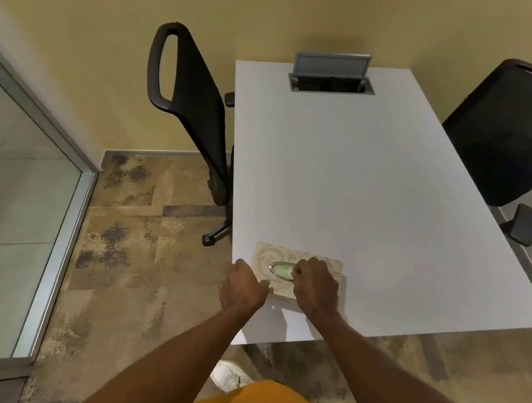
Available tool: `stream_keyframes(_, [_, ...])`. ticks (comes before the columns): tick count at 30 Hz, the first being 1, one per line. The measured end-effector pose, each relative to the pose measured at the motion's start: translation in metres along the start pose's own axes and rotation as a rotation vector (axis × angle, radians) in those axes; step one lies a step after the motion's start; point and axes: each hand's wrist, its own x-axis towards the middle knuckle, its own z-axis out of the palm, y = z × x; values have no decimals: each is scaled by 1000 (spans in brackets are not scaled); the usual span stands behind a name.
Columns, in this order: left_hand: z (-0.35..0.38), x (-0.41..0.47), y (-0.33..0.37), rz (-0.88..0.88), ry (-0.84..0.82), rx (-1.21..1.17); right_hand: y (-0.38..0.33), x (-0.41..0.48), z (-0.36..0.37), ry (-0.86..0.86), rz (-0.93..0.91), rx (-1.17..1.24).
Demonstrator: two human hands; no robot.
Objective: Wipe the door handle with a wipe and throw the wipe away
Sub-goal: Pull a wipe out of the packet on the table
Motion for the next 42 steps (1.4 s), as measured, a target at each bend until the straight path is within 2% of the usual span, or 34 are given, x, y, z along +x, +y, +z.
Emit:
stream_keyframes(9, [9,6,3,-45,26,46,9,7,6,-34,-30,-63])
stream_keyframes(18, [10,17,-6,-23,64,165,6,18,8,-123,-174,-205])
stream_keyframes(23, [12,17,-7,-10,76,193,7,28,6,-147,-254,-200])
stream_keyframes(29, [10,19,-4,-44,60,196,14,32,6,-154,-241,-76])
stream_keyframes(34, [9,18,-2,-36,50,211,15,27,-8,-197,-165,151])
stream_keyframes(37, [6,17,1,-34,58,218,9,23,-29,-221,-108,352])
stream_keyframes(42, [-3,15,3,-41,32,187,-11,29,-79,-283,-130,713])
